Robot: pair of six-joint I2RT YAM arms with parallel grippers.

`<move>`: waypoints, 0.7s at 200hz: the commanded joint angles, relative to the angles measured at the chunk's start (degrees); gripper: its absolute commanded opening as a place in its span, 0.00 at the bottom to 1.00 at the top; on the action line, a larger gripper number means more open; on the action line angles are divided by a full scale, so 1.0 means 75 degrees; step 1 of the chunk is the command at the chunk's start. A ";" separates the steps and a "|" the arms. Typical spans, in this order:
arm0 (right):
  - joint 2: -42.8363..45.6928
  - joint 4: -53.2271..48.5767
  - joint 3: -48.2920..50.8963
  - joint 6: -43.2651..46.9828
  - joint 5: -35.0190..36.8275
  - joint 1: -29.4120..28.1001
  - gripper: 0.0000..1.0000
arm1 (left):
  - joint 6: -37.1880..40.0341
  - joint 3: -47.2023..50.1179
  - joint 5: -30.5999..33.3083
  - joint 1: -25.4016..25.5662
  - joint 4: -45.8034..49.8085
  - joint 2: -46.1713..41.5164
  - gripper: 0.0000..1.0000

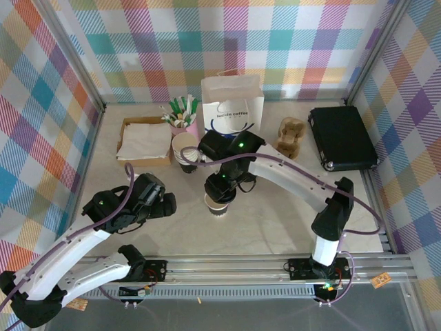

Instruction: Pack the takeout coffee

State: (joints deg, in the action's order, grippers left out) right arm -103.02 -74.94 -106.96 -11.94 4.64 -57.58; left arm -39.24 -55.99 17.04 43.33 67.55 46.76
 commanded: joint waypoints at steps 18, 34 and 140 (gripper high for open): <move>-0.0383 0.0083 -0.0148 -0.0023 0.0119 -0.0174 0.63 | 0.0427 0.0269 -0.0300 0.0026 -0.0070 -0.0358 0.98; -0.0500 0.0147 -0.0152 -0.0036 0.0119 -0.0185 0.63 | 0.0636 0.0385 -0.0486 0.0029 -0.0299 -0.0552 0.99; -0.1085 0.0318 -0.0208 0.0168 0.0399 -0.0179 0.66 | 0.1314 0.0505 -0.0917 0.0026 -0.0843 -0.0898 1.00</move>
State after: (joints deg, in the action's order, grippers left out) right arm -109.08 -72.01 -107.00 -11.70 6.72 -58.59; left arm -31.31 -52.31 12.34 43.33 62.74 39.86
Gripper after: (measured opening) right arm 0.663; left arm 0.999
